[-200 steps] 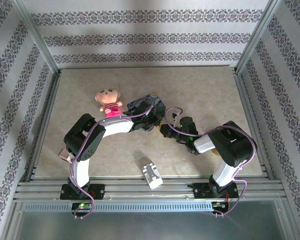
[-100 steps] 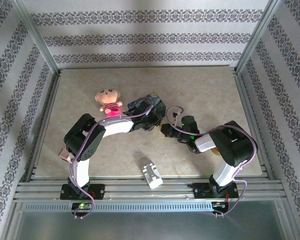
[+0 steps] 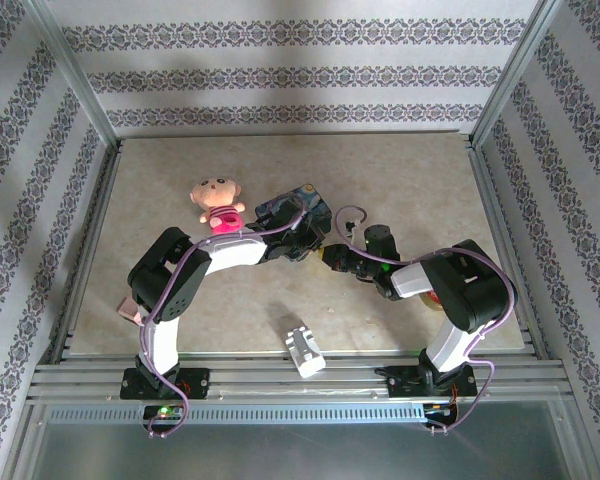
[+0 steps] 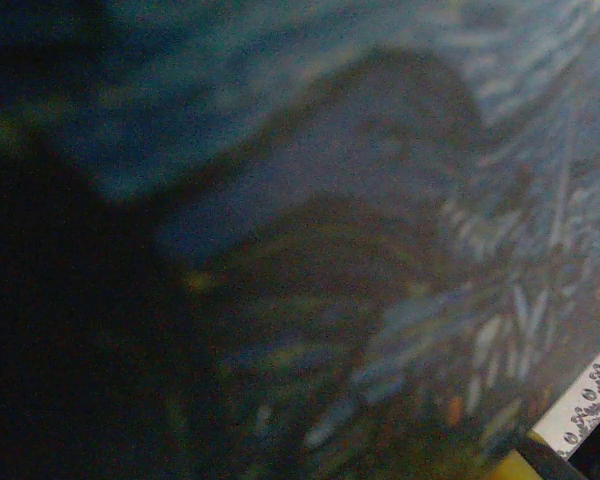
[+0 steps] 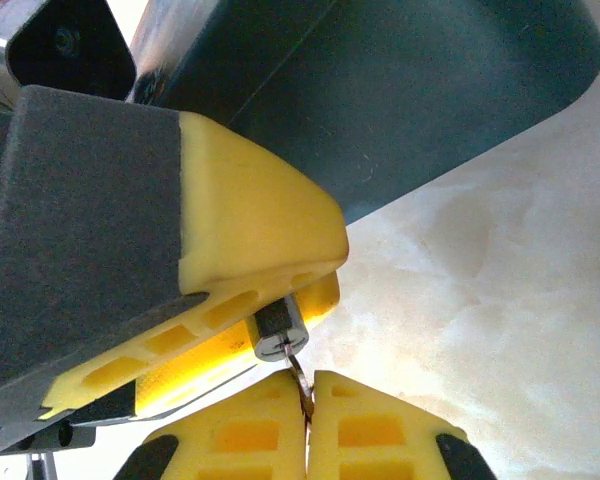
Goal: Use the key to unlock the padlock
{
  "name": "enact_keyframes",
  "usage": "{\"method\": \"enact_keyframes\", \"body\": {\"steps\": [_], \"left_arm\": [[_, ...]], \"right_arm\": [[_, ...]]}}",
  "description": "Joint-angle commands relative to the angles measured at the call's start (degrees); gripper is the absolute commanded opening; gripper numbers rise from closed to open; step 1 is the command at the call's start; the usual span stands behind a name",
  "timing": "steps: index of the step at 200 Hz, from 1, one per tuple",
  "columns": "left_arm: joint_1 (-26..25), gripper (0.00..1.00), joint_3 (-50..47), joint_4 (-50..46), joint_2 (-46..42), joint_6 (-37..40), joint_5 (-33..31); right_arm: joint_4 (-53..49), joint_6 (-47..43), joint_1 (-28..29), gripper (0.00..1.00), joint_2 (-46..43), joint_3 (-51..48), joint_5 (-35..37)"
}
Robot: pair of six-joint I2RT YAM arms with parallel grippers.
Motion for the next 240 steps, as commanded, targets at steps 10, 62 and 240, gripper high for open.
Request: {"method": "enact_keyframes", "body": {"steps": [10,62,240], "left_arm": [[-2.3,0.00,-0.7,-0.9,1.1,-2.4,10.7],[-2.0,0.00,-1.9,0.8,0.2,-3.6,8.3],[-1.0,0.00,-3.3,2.7,0.6,-4.6,8.1]], "right_arm": [[2.7,-2.3,-0.9,0.05,-2.0,3.7,3.0],[0.0,-3.3,-0.9,0.31,-5.2,1.1,3.5],[-8.0,-1.1,-0.2,0.27,-16.1,-7.0,6.4]]}}
